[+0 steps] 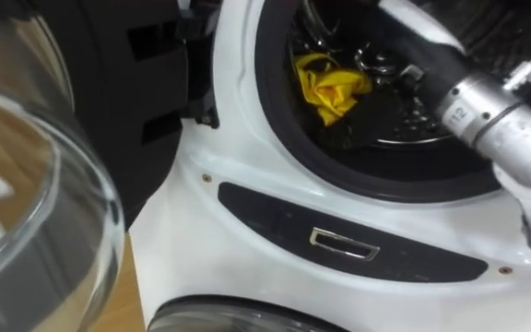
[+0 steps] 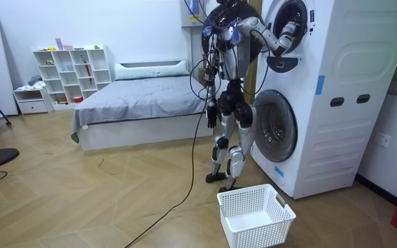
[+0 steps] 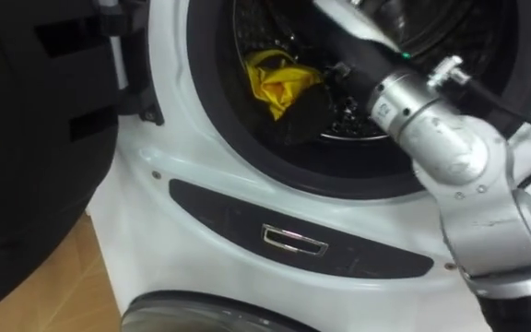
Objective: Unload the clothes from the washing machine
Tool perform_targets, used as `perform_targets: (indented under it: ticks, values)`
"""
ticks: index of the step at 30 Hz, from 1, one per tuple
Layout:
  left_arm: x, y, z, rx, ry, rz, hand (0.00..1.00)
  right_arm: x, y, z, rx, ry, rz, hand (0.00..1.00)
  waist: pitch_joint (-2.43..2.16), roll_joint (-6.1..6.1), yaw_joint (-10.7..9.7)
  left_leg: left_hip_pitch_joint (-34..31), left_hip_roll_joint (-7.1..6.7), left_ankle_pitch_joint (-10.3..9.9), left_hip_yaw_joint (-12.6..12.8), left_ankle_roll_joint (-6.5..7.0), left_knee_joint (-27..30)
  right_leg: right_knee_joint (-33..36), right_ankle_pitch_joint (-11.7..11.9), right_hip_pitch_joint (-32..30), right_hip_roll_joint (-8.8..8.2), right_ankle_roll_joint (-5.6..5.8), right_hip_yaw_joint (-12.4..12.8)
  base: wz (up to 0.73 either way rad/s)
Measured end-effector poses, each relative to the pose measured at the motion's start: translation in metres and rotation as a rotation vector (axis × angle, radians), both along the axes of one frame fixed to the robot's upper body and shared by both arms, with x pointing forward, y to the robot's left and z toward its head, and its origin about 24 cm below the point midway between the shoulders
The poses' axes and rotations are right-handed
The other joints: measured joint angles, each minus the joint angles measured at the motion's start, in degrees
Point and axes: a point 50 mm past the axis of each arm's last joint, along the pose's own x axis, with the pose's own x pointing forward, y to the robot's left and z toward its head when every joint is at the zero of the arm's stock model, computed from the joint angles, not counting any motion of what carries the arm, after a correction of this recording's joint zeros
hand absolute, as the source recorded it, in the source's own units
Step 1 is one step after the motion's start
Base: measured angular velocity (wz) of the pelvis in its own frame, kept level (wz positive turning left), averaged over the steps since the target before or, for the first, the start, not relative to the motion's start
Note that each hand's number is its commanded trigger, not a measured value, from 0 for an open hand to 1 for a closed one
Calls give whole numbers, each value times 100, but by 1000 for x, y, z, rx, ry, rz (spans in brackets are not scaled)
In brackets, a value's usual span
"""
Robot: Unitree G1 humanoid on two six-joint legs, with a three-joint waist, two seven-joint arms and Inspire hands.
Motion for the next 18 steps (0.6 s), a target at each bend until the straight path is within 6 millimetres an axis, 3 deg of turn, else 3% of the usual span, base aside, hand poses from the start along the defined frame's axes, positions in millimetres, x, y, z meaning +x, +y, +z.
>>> perform_targets:
  ticks: [3,6,11,18]
  values:
    - [0,3,1,4,13,2,0,2,5,7,-87,-6,-33,0,2,-55,-2,-2,8,8,5,-11,8,-2,-11,-15,6,-14,5,0]
    - [5,5,2,12,7,-6,0,3,5,7,-112,16,-57,0,-27,-115,7,0,9,10,3,-14,11,0,-12,-12,9,-17,3,0]
    - [12,12,5,33,9,-57,0,4,3,3,-143,63,-81,0,-24,-251,86,23,11,10,7,-14,13,8,-9,-7,10,-18,10,0]
    - [28,14,6,34,-5,-67,0,4,2,3,-245,93,-139,0,-2,-298,156,44,7,9,21,-14,12,31,-4,10,8,-14,27,0]
